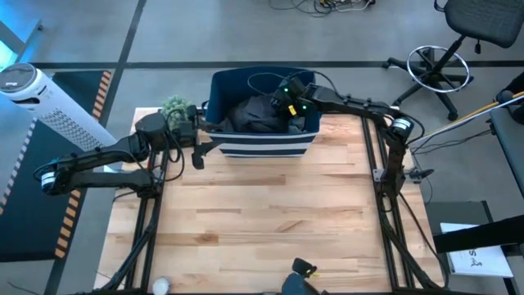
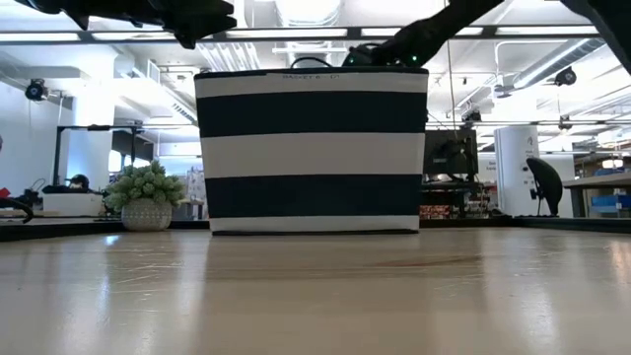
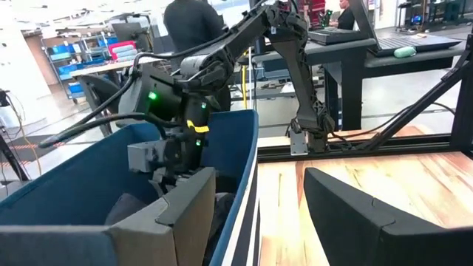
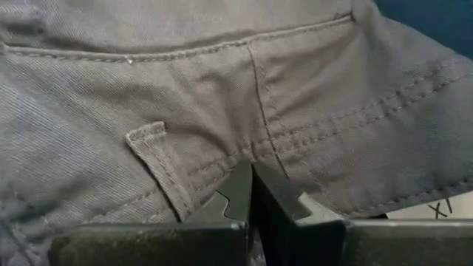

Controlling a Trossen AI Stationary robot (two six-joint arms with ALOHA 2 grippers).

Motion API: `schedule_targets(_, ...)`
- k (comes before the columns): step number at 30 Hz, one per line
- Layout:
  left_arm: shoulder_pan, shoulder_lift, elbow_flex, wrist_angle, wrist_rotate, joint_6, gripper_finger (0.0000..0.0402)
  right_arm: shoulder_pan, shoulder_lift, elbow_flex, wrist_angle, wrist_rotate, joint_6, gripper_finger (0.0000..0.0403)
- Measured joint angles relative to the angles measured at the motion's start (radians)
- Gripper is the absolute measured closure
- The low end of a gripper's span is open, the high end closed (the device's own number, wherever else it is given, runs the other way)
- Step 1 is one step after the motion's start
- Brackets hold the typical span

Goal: Sort clothes
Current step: Return to Home Position

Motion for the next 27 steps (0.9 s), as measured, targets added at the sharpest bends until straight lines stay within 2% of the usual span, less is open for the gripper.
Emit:
schedule_targets(7,0.000,-0.006,0.000,0.001,-0.002,0.000,0.0205,0.000,-0.103,0.012,0.004,0.025,-0.031,0.0403)
schedule_targets(12,0.000,-0.018,0.000,0.001,-0.001,0.004,0.0205,0.009,-0.240,0.017,0.023,0.031,-0.035,0.0403)
schedule_targets(17,0.000,-0.033,0.000,0.001,-0.002,0.043,0.0216,0.056,-0.388,-0.004,0.039,0.030,-0.125,0.0403)
schedule_targets(21,-0.008,-0.050,0.000,0.002,-0.002,0.045,0.0243,0.113,-0.497,-0.073,0.082,0.030,-0.146,0.0403)
schedule_targets(27,-0.079,-0.069,0.000,-0.040,-0.002,0.045,0.0300,0.222,-0.663,-0.296,0.192,0.027,-0.150,0.0403)
